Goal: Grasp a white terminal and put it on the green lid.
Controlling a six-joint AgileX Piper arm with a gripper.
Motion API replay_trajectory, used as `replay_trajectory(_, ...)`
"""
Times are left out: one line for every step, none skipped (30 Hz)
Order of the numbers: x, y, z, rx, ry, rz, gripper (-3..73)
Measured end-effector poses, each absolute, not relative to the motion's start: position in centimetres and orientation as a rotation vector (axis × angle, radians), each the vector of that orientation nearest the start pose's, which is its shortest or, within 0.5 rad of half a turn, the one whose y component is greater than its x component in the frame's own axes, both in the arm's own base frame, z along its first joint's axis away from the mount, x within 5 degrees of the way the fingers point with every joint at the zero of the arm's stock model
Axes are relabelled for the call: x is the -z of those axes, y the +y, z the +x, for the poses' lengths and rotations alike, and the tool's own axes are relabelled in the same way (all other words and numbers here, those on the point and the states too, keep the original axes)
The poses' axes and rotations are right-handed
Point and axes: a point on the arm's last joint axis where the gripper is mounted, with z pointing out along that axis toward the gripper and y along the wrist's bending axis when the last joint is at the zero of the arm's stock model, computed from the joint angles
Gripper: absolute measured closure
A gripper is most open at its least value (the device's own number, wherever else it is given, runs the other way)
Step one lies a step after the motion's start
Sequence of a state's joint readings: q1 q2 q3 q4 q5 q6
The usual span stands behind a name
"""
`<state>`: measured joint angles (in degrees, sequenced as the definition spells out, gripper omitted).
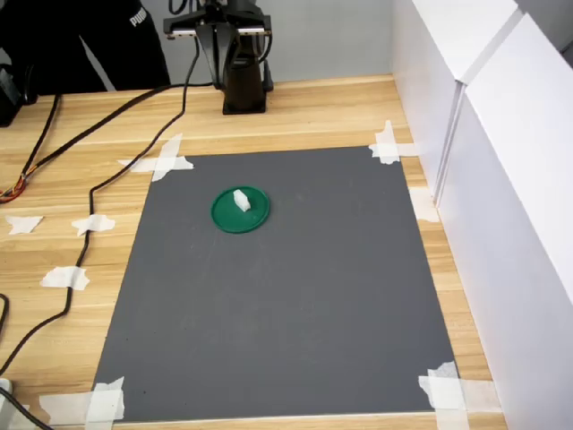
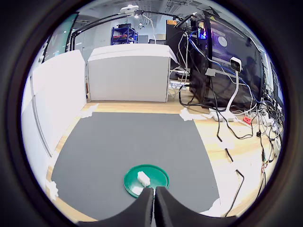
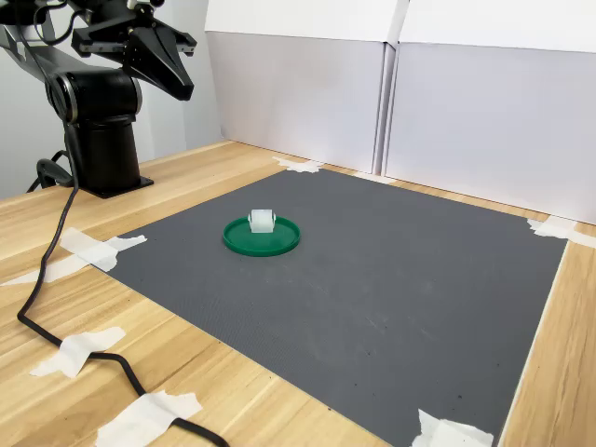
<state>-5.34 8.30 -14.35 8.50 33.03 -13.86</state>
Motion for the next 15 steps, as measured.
replay_trajectory(-23.5,0.2,5.3,0.061,1.952,-0.076,71.1)
replay_trajectory(-23.2,0.2,5.4,0.061,1.953,-0.074,71.1)
replay_trajectory(-22.8,0.2,5.5,0.062,1.955,-0.072,71.1)
replay_trajectory(-22.5,0.2,5.5,0.063,1.956,-0.07,71.1)
replay_trajectory(-22.3,0.1,5.6,0.064,1.951,-0.068,71.1)
replay_trajectory(-22.2,0.1,5.7,0.066,1.944,-0.066,71.1)
replay_trajectory(-22.1,0.1,5.7,0.067,1.94,-0.065,71.1)
replay_trajectory(-22.1,0.1,5.7,0.068,1.936,-0.064,71.1)
replay_trajectory(-22.1,0.1,5.7,0.068,1.931,-0.063,71.1)
replay_trajectory(-22.1,0.1,5.7,0.067,1.927,-0.063,71.1)
replay_trajectory(-22.2,0.1,5.7,0.064,1.92,-0.068,71.1)
replay_trajectory(-22.2,0.2,5.7,0.058,1.915,-0.078,71.1)
replay_trajectory(-22.3,0.3,5.6,0.049,1.907,-0.092,71.1)
replay_trajectory(-22.3,0.4,5.5,0.039,1.898,-0.107,71.1)
replay_trajectory(-22.3,0.5,5.4,0.03,1.888,-0.121,71.1)
